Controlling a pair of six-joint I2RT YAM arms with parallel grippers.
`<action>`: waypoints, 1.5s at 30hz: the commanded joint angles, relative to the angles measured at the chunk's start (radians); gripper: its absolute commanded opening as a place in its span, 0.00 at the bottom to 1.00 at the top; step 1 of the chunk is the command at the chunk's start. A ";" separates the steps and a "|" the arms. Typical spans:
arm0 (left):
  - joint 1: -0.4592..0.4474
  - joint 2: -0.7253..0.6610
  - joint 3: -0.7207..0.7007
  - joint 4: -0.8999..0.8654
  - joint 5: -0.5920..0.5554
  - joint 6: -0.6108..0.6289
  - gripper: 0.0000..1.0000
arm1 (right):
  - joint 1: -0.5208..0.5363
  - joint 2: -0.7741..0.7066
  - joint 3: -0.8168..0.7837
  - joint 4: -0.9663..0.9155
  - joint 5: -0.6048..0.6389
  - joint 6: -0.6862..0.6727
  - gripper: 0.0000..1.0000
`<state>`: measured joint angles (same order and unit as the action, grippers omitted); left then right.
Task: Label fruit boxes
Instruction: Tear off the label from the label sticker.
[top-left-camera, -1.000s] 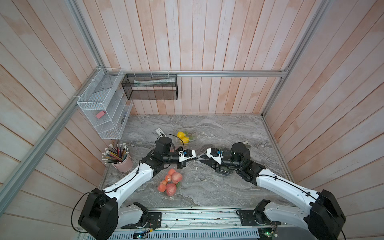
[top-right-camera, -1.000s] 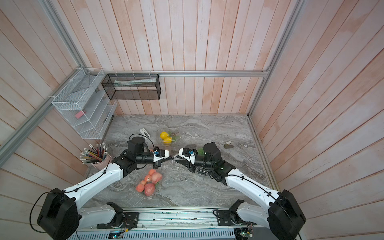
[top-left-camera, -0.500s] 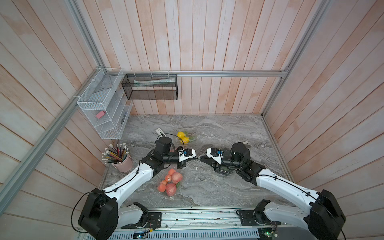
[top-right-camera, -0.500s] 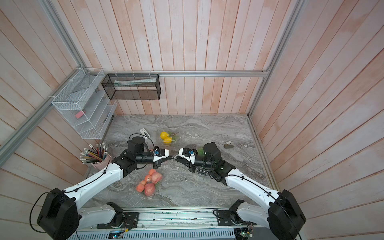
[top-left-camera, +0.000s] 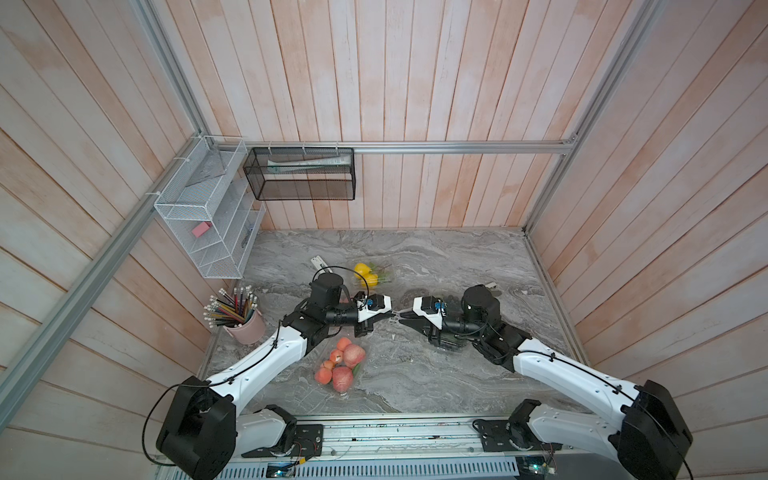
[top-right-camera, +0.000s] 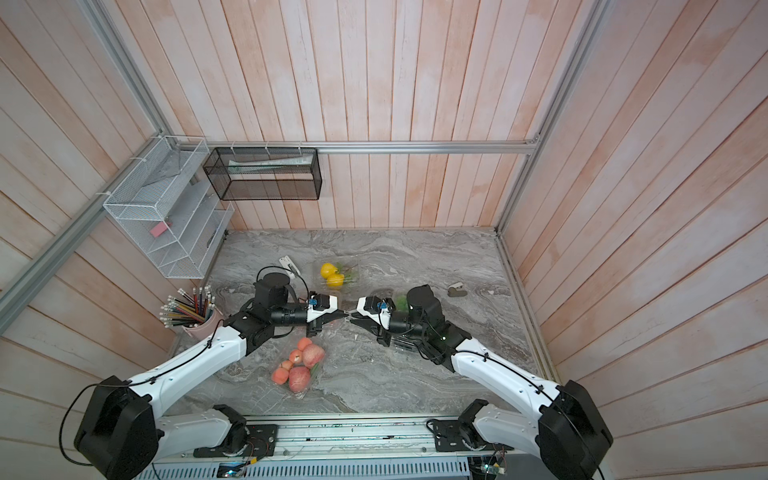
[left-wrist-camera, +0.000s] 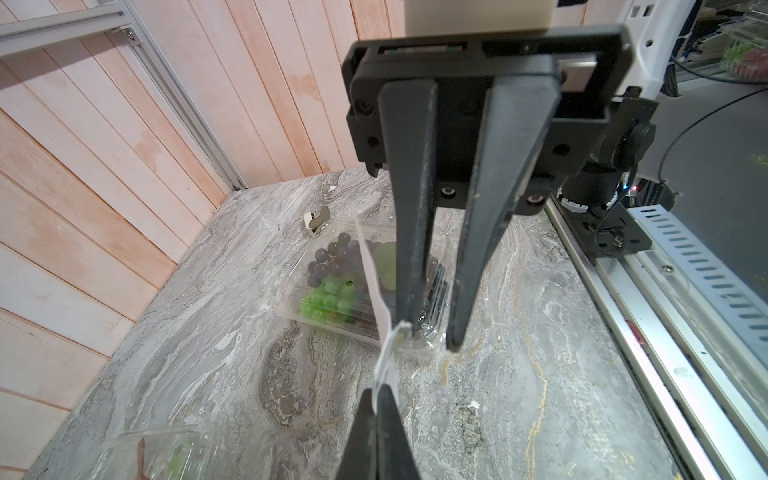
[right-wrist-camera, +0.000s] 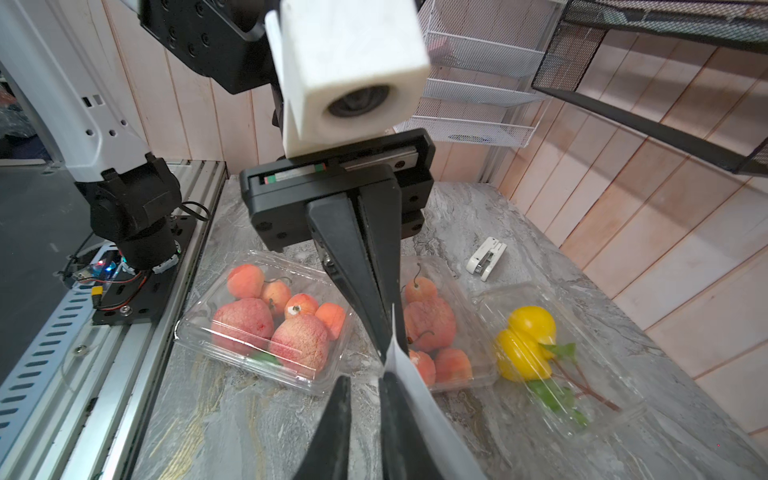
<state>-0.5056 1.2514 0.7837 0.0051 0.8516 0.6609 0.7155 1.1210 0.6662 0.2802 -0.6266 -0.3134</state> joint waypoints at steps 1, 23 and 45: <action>-0.006 0.007 -0.008 0.016 -0.008 -0.008 0.00 | 0.005 -0.052 -0.021 0.010 0.062 0.014 0.20; -0.008 0.005 -0.008 0.000 -0.003 0.020 0.00 | 0.004 0.019 0.020 0.060 0.029 0.019 0.20; -0.010 0.008 -0.013 0.037 0.004 -0.071 0.04 | 0.004 0.004 -0.003 0.083 0.047 0.030 0.00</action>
<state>-0.5098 1.2549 0.7837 0.0212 0.8486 0.6193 0.7155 1.1389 0.6556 0.3405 -0.5846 -0.2893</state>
